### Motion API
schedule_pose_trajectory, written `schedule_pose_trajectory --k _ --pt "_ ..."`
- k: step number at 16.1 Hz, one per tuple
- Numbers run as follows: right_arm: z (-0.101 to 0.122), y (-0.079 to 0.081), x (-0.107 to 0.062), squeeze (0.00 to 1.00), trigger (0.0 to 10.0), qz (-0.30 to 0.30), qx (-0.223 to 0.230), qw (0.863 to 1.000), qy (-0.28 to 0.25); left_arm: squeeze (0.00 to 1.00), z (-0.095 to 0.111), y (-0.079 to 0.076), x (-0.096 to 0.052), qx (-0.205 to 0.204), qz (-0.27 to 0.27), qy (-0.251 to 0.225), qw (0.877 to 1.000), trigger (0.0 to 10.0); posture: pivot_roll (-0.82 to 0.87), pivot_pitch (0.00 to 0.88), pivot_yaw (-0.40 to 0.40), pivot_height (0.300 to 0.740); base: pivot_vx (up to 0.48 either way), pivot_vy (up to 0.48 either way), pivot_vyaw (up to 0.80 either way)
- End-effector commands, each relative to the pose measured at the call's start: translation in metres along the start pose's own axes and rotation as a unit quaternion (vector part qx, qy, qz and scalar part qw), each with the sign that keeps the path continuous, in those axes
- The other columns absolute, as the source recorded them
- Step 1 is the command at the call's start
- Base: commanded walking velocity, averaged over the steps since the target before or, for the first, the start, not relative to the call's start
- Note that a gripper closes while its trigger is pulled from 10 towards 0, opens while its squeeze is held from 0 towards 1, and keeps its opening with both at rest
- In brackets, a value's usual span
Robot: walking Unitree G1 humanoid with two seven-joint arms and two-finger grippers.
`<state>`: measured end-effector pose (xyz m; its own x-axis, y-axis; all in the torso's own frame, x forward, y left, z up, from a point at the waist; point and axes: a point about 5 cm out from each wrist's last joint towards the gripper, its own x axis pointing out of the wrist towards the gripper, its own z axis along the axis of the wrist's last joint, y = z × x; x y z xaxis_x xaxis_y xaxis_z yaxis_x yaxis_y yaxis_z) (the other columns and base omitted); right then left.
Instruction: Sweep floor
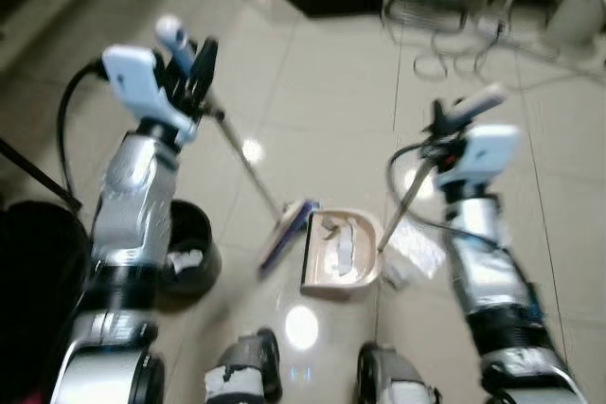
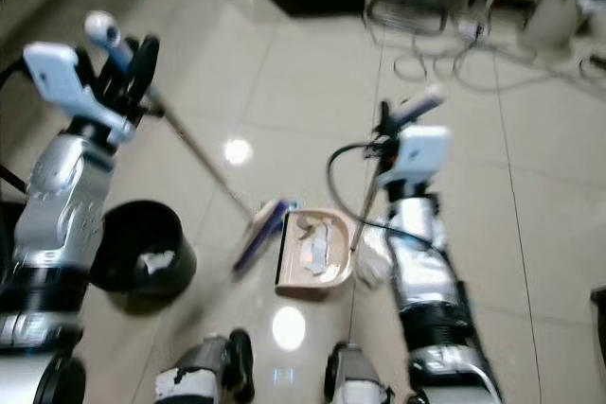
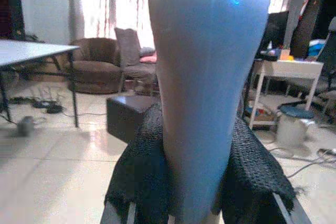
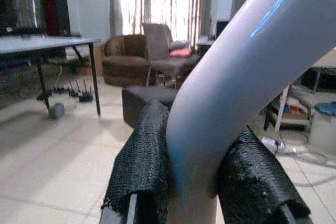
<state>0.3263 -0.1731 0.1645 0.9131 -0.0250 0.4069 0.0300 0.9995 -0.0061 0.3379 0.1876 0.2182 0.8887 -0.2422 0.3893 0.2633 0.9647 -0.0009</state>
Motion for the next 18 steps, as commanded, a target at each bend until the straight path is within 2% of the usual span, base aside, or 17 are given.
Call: schedule_pose_trajectory --k 1,4,5,7,10,11,14,16,18 --pt "0.011 -0.007 0.002 0.00 10.0 -0.009 0.011 1.000 -0.012 0.00 0.004 -0.002 -0.001 0.017 -0.014 -0.001 1.000 10.0 0.01 0.062 0.024 0.740 0.000 0.000 0.00" --pt "0.049 -0.025 -0.004 0.00 10.0 -0.016 0.026 0.999 -0.019 0.00 -0.006 0.003 -0.021 0.059 -0.001 0.041 0.997 10.0 0.00 0.051 0.026 0.740 0.000 0.000 0.00" --pt "0.059 -0.027 -0.004 0.00 10.0 -0.012 0.035 0.999 -0.013 0.00 -0.007 0.002 -0.027 0.060 0.000 0.052 0.997 10.0 0.01 0.050 0.031 0.740 0.000 0.000 0.00" --pt "0.075 -0.026 0.001 0.00 10.0 0.007 0.075 0.997 0.018 0.00 -0.014 -0.001 -0.041 0.053 -0.003 0.094 0.994 10.0 0.01 0.048 0.040 0.740 0.000 0.000 0.00" --pt "0.104 -0.027 0.012 0.00 10.0 0.024 0.078 0.996 0.024 0.00 -0.024 -0.012 -0.067 0.062 -0.009 0.141 0.988 10.0 0.01 0.046 0.046 0.740 0.000 0.000 0.00" --pt "0.108 -0.027 0.014 0.00 10.0 0.030 0.078 0.996 0.024 0.00 -0.025 -0.013 -0.070 0.061 -0.006 0.146 0.987 10.0 0.01 0.044 0.046 0.740 0.000 0.000 0.00" --pt "0.138 -0.021 0.024 0.00 10.0 0.094 0.079 0.992 0.033 0.00 -0.031 -0.017 -0.102 0.076 0.010 0.185 0.980 10.0 0.02 0.043 0.036 0.740 0.000 0.000 0.00" --pt "0.150 -0.020 0.029 0.00 10.0 0.100 0.094 0.990 0.030 0.00 -0.031 -0.016 -0.110 0.087 0.018 0.186 0.979 10.0 0.02 0.036 0.031 0.740 0.000 0.000 0.00" --pt "0.156 -0.022 0.033 0.00 10.0 0.089 0.110 0.990 0.025 0.00 -0.029 -0.016 -0.111 0.091 0.028 0.184 0.978 10.0 0.03 0.026 0.026 0.740 0.122 0.000 0.64"
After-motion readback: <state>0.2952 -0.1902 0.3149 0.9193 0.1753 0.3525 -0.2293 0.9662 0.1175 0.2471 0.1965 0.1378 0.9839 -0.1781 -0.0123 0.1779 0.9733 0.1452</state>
